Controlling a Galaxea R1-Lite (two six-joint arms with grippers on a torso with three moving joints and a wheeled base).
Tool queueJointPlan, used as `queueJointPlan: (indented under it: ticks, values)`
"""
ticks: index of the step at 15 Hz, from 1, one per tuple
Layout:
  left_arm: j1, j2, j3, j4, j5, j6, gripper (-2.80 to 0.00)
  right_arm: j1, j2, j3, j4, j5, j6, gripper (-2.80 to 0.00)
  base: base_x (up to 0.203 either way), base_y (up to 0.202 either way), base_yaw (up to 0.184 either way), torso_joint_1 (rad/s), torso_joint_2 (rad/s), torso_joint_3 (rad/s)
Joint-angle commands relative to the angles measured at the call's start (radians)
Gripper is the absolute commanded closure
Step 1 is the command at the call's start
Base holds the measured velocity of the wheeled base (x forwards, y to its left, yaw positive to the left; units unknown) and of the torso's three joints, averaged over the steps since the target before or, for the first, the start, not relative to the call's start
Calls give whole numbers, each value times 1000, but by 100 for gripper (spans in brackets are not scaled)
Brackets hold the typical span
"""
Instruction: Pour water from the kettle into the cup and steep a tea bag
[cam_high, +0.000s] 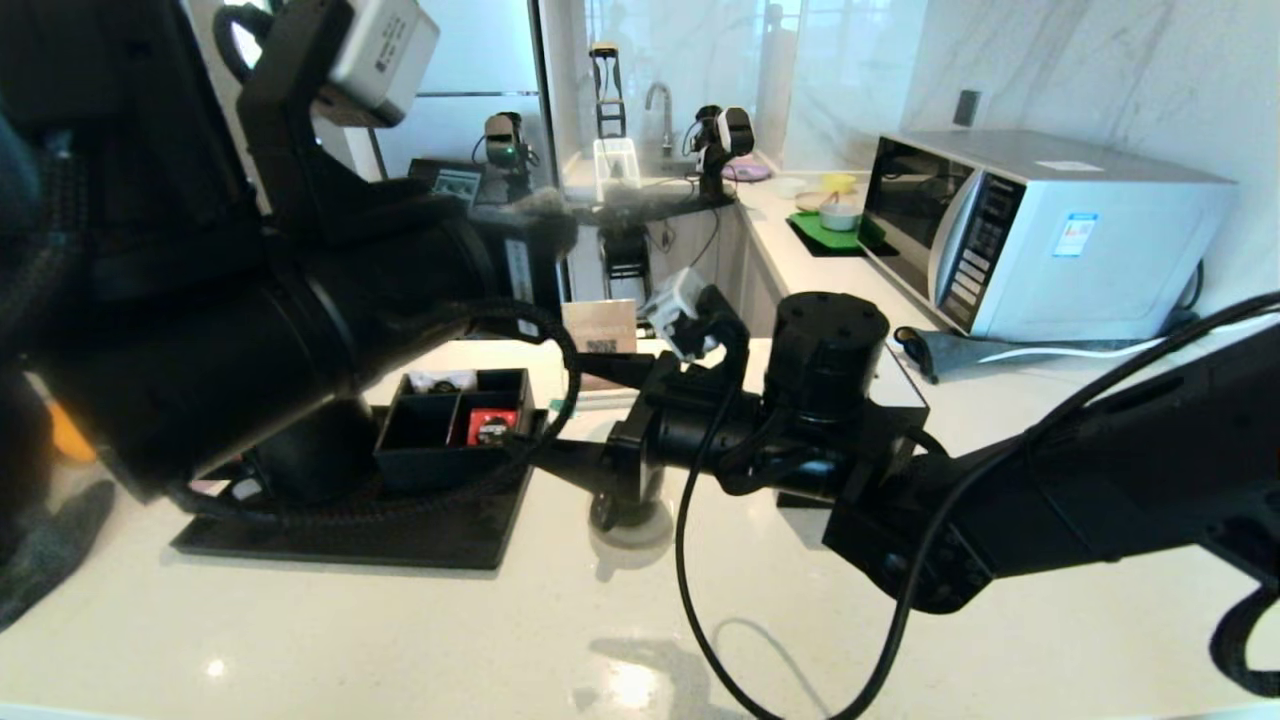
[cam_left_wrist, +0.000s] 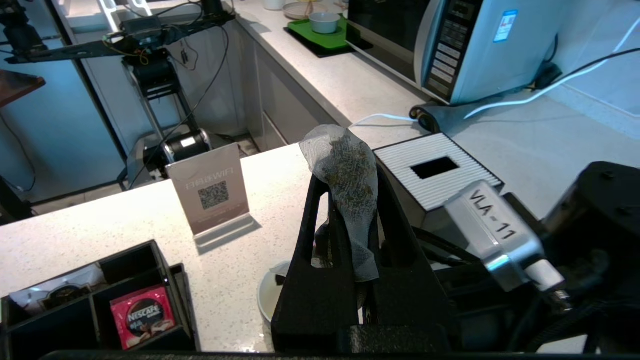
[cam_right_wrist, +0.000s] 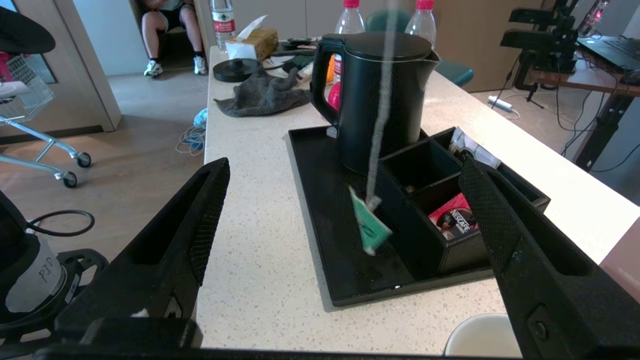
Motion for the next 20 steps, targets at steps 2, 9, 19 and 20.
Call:
queueJointPlan:
  ticks: [2, 9, 19, 20]
  values:
    - [-10, 2, 1, -6, 2, -2, 0, 0, 8, -3, -6, 3, 0, 0, 0, 0, 0, 0, 0, 0]
    - [-10, 3, 11, -6, 0, -2, 0, -1, 12, -5, -5, 4, 3, 0, 0, 0, 0, 0, 0, 0]
    - [-20, -12, 73, -7, 2, -3, 0, -11, 8, -10, 4, 1, 3, 0, 0, 0, 0, 0, 0, 0]
    - [-22, -14, 86, -8, 2, -3, 0, -19, 8, -20, 6, 0, 3, 0, 0, 0, 0, 0, 0, 0]
